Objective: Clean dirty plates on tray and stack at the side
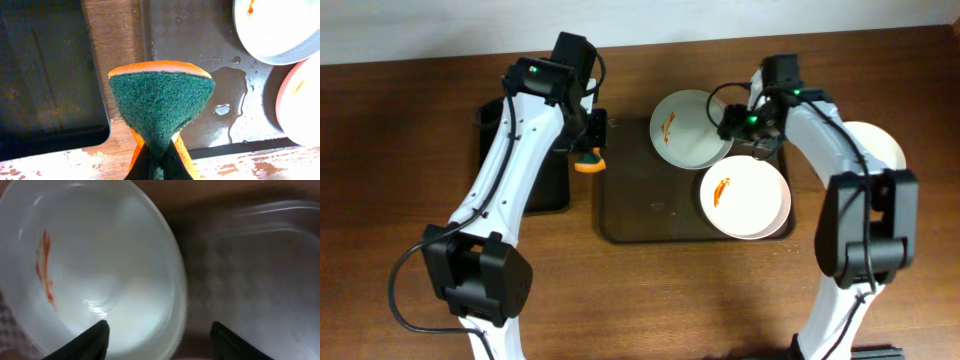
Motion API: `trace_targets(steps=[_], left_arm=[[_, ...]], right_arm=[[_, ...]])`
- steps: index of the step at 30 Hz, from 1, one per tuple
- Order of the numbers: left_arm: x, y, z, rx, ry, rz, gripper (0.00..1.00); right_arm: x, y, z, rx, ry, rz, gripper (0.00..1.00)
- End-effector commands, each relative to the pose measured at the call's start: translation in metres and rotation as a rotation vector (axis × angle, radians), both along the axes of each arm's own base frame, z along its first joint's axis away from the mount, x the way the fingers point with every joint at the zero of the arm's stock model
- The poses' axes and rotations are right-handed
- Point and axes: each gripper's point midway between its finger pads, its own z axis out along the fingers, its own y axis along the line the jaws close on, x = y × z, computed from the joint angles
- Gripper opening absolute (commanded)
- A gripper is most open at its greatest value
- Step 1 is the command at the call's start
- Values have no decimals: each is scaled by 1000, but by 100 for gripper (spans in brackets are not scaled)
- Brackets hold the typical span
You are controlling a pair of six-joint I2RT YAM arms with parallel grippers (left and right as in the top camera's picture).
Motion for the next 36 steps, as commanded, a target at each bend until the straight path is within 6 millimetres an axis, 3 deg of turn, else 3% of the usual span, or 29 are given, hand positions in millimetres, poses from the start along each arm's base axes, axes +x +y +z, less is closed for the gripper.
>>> trace_targets(steps=[1, 3, 4, 6, 9, 12, 15, 17, 20, 23, 25, 27, 29, 31, 34, 36], left_arm=[[-2, -10, -1, -7, -1, -37, 0], [-2, -10, 0, -8, -3, -39, 0], [0, -11, 0, -12, -14, -39, 0], [2, -12, -1, -13, -18, -39, 0], [2, -12, -4, -10, -10, -39, 0], [3, -12, -6, -9, -5, -39, 0], [3, -12, -16, 0, 18, -39, 0], [1, -12, -31, 15, 61, -38, 0], [6, -14, -33, 10, 47, -38, 0], [8, -14, -33, 8, 39, -38, 0], [10, -15, -33, 5, 32, -39, 0], [10, -15, -33, 6, 33, -39, 0], [10, -15, -33, 5, 31, -39, 0], [11, -16, -33, 3, 27, -39, 0], [12, -16, -32, 3, 26, -39, 0], [11, -16, -32, 3, 26, -39, 0]], right_arm=[[11, 16, -39, -84, 0, 27, 61], [13, 17, -53, -181, -1, 24, 60], [13, 23, -54, -197, -6, 36, 54], [11, 35, -54, -197, -7, 59, 33], [0, 55, -56, -184, 18, 106, 10], [-12, 64, -54, -190, 60, 133, 9], [-20, 68, -24, -176, 104, 123, 8], [-34, 65, -20, -178, 178, 99, 9], [-43, 66, -19, -161, 223, 95, 29], [-18, 71, -4, -178, 104, 191, 39], [24, 76, 17, -196, -78, 200, 47], [31, 74, 11, -210, -91, 193, 46], [29, 71, -15, -234, -47, 191, 45], [26, 71, -26, -233, -21, 195, 37], [10, 72, -48, -221, 67, 214, 27], [-1, 70, -53, -226, 115, 219, 26]])
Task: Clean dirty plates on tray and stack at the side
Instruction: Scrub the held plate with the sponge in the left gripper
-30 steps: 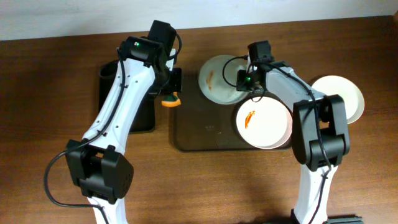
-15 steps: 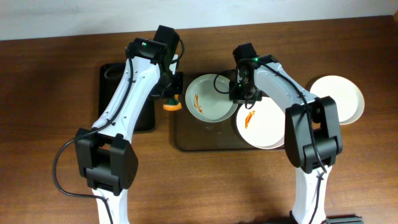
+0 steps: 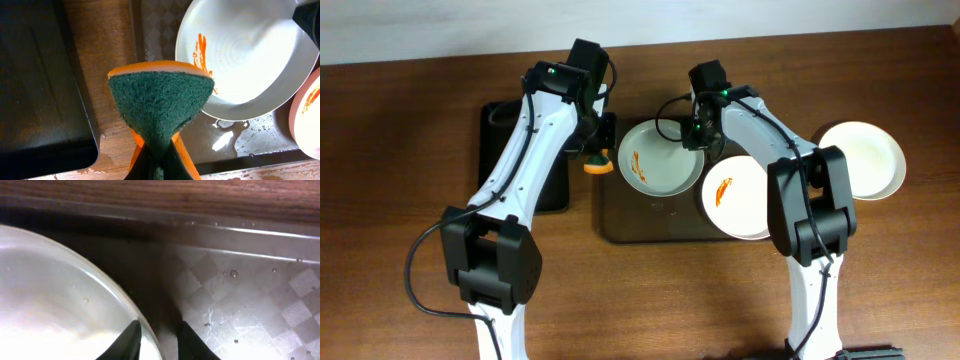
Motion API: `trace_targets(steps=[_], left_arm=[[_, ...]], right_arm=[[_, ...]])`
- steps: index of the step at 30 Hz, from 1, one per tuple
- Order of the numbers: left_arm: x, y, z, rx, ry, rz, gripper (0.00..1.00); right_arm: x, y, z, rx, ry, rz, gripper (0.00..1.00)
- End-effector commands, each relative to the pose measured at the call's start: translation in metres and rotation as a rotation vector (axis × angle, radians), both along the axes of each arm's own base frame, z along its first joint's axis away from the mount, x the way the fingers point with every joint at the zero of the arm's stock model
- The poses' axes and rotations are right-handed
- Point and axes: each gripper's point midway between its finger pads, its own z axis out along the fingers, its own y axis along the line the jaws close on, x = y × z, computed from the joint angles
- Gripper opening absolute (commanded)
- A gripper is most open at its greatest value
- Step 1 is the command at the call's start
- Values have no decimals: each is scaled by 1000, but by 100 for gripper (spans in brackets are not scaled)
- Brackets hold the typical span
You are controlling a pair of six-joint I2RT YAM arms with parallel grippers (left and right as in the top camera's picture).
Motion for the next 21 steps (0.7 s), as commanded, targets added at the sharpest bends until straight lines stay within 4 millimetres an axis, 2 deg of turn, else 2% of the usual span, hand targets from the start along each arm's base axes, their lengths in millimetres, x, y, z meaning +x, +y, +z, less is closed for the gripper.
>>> trace_targets(steps=[1, 3, 6, 9, 11, 14, 16, 18, 21], left_arm=[[0, -3, 0, -8, -2, -21, 0], [0, -3, 0, -8, -1, -21, 0], [0, -3, 0, -8, -2, -21, 0], [0, -3, 0, -9, -4, -21, 0], [1, -3, 0, -10, -7, -21, 0], [10, -8, -7, -21, -23, -21, 0], [20, -25, -21, -97, -17, -36, 0], [30, -58, -50, -218, 6, -76, 0], [28, -88, -93, -222, 37, -127, 0]], right_arm=[[-15, 0, -11, -16, 73, -1, 26], [-28, -4, -10, -30, 132, -3, 34], [-30, -4, -2, -32, 153, -3, 34], [-30, -4, -2, -28, 152, -2, 20], [-31, -3, -5, -24, 154, 0, 4], [-41, 4, -8, 21, 195, 4, 4], [-45, 12, -7, 68, 213, 14, 4], [-51, 13, -7, 77, 246, -22, 4], [-69, 9, -8, 66, 327, -85, 4]])
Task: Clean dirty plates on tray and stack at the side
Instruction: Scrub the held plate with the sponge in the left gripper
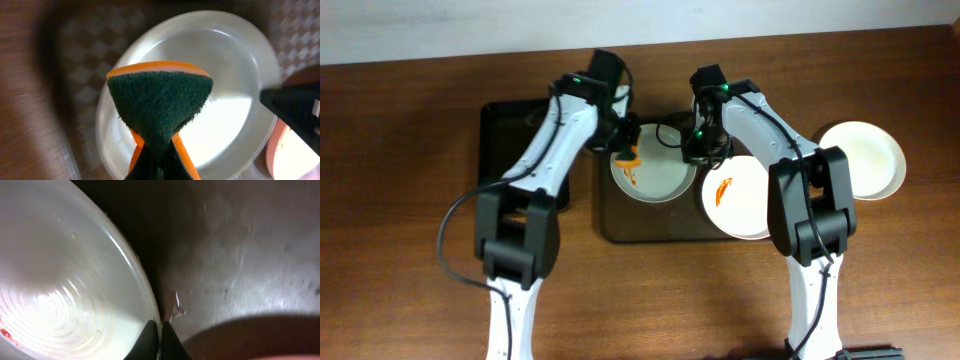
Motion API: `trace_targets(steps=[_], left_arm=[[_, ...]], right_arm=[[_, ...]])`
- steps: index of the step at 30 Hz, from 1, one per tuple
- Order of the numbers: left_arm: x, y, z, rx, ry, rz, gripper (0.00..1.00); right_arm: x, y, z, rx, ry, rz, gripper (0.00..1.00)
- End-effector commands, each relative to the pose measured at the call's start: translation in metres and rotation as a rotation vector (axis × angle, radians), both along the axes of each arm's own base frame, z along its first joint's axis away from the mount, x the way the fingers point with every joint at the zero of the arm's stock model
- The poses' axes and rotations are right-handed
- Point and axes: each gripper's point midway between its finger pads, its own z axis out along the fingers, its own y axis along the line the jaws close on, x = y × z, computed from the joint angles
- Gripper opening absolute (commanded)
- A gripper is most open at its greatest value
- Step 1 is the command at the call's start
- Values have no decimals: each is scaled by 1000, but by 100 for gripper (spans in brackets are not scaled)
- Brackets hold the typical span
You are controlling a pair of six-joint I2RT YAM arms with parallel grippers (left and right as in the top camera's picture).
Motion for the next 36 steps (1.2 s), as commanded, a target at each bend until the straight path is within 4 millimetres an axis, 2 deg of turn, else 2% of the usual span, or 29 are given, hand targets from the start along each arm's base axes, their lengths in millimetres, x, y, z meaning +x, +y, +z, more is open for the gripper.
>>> trace_targets(steps=[1, 3, 4, 6, 8, 10, 11, 13, 16, 19, 20, 21, 23, 26, 30, 32, 34, 36], left_arm=[[-11, -37, -34, -34, 33, -85, 0], [-17, -54, -52, -31, 38, -120, 0], [-18, -57, -54, -30, 40, -126, 0], [-20, -60, -58, -29, 42, -130, 0], [-22, -54, -72, 5, 65, -125, 0], [-23, -18, -85, 198, 66, -91, 0], [-19, 2, -85, 310, 39, -74, 0], [-10, 41, -76, 535, -17, -48, 0], [3, 59, -52, 656, -79, -26, 0], [12, 55, -19, 630, -108, 58, 0], [9, 52, -13, 603, -92, 80, 0], [-8, 21, -19, 422, 10, 46, 0], [-24, -15, -24, 216, 111, 8, 0], [-38, -31, -42, 199, 157, -27, 0], [-56, -21, -78, 274, 256, -33, 0], [-61, 5, -88, 412, 271, -31, 0], [-60, 27, -86, 534, 252, -32, 0], [-58, 39, -84, 600, 231, -34, 0]], right_arm=[[-17, 0, -11, -27, 78, -32, 4], [-24, 10, -11, -28, 91, -5, 4], [-24, 16, -12, -27, 84, 8, 4], [-20, 21, -12, -21, 62, 16, 4], [-20, 21, -12, -22, 62, 15, 4], [-19, 18, -12, -40, 55, 13, 4], [-17, 10, -13, -85, 49, -28, 4], [-16, 7, -14, -102, 46, -44, 4], [-15, 4, -14, -123, 40, -45, 4], [-15, 3, -14, -123, 40, -46, 4], [-15, 3, -14, -123, 40, -46, 4], [-14, 3, -14, -122, 38, -46, 4], [-14, 4, -14, -121, 37, -46, 4], [-15, 3, -14, -122, 40, -46, 4], [-15, 3, -14, -123, 40, -46, 4], [-14, 3, -14, -123, 38, -47, 4], [-13, 0, -14, -140, 33, -48, 4], [-14, -1, -14, -148, 34, -48, 4]])
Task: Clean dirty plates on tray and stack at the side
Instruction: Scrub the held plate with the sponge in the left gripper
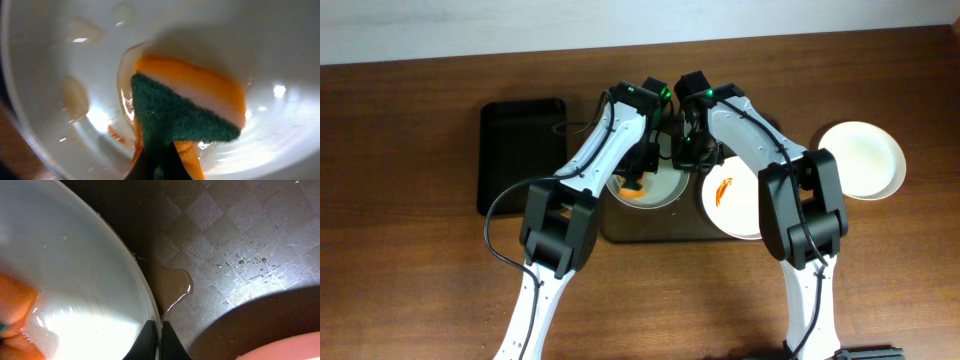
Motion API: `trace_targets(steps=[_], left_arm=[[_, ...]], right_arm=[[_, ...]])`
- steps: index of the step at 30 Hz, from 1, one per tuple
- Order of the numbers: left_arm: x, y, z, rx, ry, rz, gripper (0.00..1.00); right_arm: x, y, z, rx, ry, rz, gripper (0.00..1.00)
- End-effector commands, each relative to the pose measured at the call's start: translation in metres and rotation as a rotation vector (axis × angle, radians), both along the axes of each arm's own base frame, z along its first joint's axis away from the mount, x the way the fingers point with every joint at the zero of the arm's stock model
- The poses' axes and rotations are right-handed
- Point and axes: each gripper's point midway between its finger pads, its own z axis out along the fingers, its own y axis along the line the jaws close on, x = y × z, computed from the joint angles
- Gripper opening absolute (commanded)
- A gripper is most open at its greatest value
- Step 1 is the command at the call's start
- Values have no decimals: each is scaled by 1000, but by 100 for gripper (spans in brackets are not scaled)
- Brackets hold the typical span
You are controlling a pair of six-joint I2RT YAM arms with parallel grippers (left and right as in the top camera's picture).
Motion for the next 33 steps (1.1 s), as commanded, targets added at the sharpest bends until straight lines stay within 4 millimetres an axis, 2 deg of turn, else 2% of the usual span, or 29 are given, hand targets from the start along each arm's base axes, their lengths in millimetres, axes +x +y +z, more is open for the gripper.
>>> trace_targets(steps=[1, 4, 6, 7, 9, 11, 12, 13, 15, 16, 17, 21, 23, 24, 27, 33], left_arm=[[-4, 47, -31, 263, 21, -30, 0], [13, 73, -18, 426, -70, -61, 0], [24, 90, -1, 509, -142, 14, 0], [34, 92, 8, 487, -169, 43, 0], [49, 88, 28, 402, -208, 109, 0], [54, 65, 40, 183, -177, 176, 0], [54, 50, 40, 55, -135, 203, 0], [53, 43, 38, 0, -111, 214, 0], [50, 25, 21, -93, -49, 221, 0], [45, 19, 15, -114, -20, 220, 0], [38, 4, 9, -160, 20, 209, 0], [30, -19, -3, -162, 23, 160, 0], [24, -20, -18, -144, 52, 149, 0], [24, -20, -19, -145, 50, 81, 0], [30, -13, -6, -114, 10, 37, 0], [33, -18, -8, -125, -5, -24, 0]], right_arm=[[-3, -16, -12, -97, 11, -13, 4], [-3, -16, -12, -97, 11, -13, 4], [-3, -16, -12, -97, 10, -14, 4], [-3, -16, -12, -97, 10, -13, 4], [-3, -16, -12, -97, 11, -13, 4], [-3, -16, -12, -97, 11, -14, 4], [-3, -16, -12, -97, 11, -14, 4], [-3, -16, -12, -97, 11, -14, 4], [-2, -15, -12, -95, 8, -18, 4], [-2, -15, -12, -95, 8, -18, 4], [-2, -15, -12, -95, 8, -18, 4], [-2, -15, -12, -95, 8, -18, 4], [-2, -15, -12, -95, 8, -18, 4], [-2, -15, -12, -95, 8, -18, 4], [0, -15, -12, -93, 1, -18, 4], [-1, -15, -12, -94, 5, -18, 4]])
